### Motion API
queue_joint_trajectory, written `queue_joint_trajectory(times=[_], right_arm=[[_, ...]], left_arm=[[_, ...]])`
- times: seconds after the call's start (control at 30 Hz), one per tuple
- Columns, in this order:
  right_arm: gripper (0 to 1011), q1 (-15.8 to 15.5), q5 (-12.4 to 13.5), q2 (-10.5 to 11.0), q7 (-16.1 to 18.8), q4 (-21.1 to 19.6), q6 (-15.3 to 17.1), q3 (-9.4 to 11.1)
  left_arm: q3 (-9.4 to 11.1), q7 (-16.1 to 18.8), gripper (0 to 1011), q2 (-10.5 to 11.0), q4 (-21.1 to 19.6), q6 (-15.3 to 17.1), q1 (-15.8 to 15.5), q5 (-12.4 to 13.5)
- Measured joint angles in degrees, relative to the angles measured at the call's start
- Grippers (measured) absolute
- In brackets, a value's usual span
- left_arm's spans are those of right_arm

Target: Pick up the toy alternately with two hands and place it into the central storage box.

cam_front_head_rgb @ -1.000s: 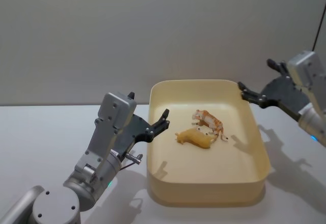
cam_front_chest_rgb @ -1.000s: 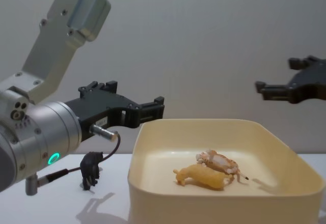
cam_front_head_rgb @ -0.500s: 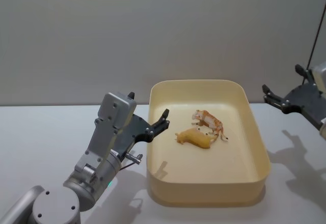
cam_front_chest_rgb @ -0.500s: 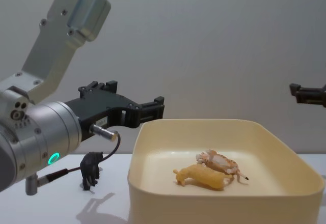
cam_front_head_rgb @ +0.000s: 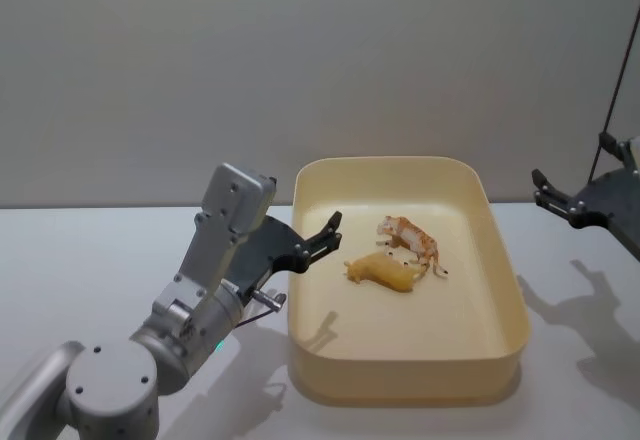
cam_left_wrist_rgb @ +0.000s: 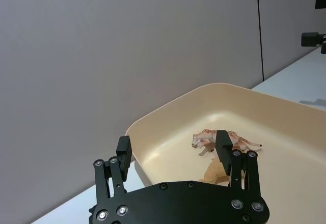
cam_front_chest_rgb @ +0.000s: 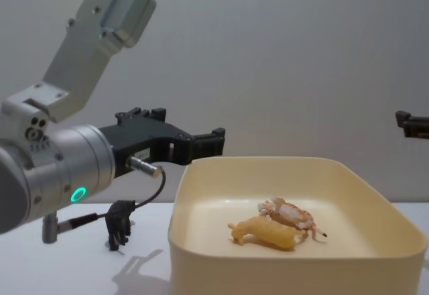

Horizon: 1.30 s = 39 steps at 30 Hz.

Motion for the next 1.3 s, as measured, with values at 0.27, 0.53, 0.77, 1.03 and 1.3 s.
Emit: queue_joint_trajectory(times=[0.27, 0.53, 0.77, 1.03, 1.3], right_arm=[[1001, -0.5, 0.1, 0.2, -0.5, -0.4, 0.2, 0.2], [1001, -0.7, 0.2, 0.3, -0.7, -0.7, 0.3, 0.3], [1001, -0.8, 0.2, 0.4, -0.8, -0.8, 0.3, 0.3], [1001, -0.9, 0.3, 0.4, -0.9, -0.8, 0.4, 0.3], [1001, -0.9, 0.3, 0.5, -0.9, -0.9, 0.4, 0.3]], left_arm=[[-0.6, -0.2, 1001, -1.0, 0.7, 4.4, -1.4, -1.6], [-1.1, 3.4, 1001, -1.9, 0.8, 8.6, -2.0, -3.6], [-1.7, 8.0, 1001, -2.6, 0.7, 12.2, -2.0, -5.7], [-2.4, 12.9, 1001, -3.4, 1.0, 17.7, -2.1, -7.5], [-3.0, 15.1, 1001, -3.9, 2.8, 21.2, -2.5, -8.2]])
